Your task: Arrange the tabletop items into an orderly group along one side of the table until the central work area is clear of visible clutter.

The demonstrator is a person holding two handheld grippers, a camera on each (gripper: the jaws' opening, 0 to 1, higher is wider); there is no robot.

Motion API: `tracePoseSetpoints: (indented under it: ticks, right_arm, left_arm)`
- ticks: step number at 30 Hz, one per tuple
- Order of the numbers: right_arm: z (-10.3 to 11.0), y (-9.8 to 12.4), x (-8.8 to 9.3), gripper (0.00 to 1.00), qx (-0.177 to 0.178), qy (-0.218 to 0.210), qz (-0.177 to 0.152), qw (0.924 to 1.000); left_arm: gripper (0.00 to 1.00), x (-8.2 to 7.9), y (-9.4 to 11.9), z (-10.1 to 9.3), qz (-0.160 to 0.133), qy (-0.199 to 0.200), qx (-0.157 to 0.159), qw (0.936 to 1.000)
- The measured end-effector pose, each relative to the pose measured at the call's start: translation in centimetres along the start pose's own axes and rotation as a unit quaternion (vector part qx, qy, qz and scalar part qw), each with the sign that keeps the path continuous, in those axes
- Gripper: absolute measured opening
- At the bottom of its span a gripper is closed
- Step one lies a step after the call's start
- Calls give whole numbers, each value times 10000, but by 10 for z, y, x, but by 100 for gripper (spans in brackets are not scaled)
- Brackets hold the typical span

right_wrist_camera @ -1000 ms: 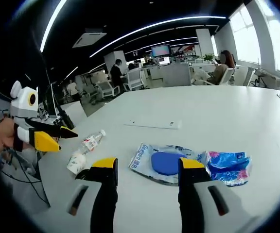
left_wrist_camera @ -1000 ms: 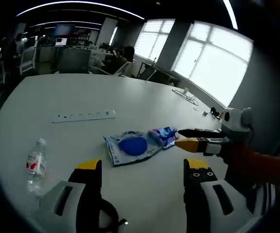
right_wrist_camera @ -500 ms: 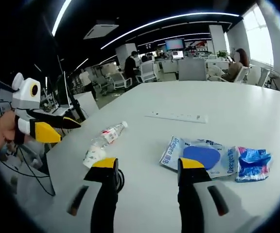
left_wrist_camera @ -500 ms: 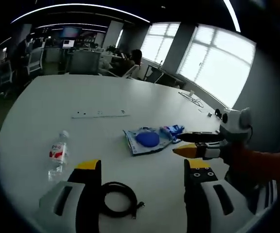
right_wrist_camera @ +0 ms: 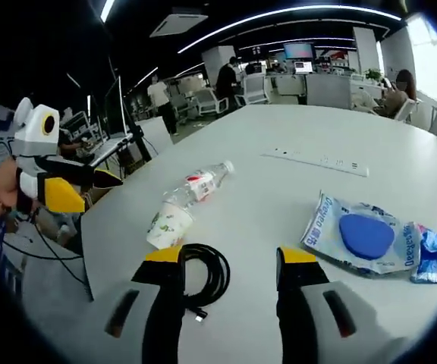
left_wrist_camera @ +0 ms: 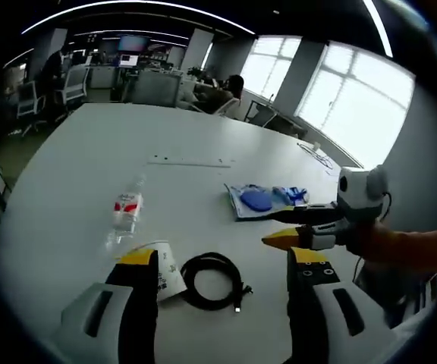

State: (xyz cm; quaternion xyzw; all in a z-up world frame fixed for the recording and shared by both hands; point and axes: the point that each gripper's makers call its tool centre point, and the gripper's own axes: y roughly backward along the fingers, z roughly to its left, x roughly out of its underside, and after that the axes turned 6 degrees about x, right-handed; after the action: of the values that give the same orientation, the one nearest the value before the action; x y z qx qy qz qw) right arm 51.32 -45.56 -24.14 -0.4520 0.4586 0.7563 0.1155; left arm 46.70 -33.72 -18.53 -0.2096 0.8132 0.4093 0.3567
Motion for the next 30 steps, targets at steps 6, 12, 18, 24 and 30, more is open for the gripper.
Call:
tracePoseSetpoints:
  ticks: [6,12,18,24,30]
  right_arm:
    - [13,-17,12,46,-119,143,238,9995]
    - [27,-37,27,46,-208,285,494,9982]
    - [36,-52,32,45,-304,381,653,9967]
    - [42,-68,28,46,-374,528,773,9949]
    - [36,-77,40,44,-300,662,978,9925]
  left_arm:
    - [70,14,13,15,-58,222,-121,9997]
    - [70,24,25,28,-122,386,-215,9989]
    - [70,36,39,44,-146,561,-339,9977]
    - [69,43,46,54,-160,698,-421,9965]
    - [69,42,50,58,-237,750,-447,9959]
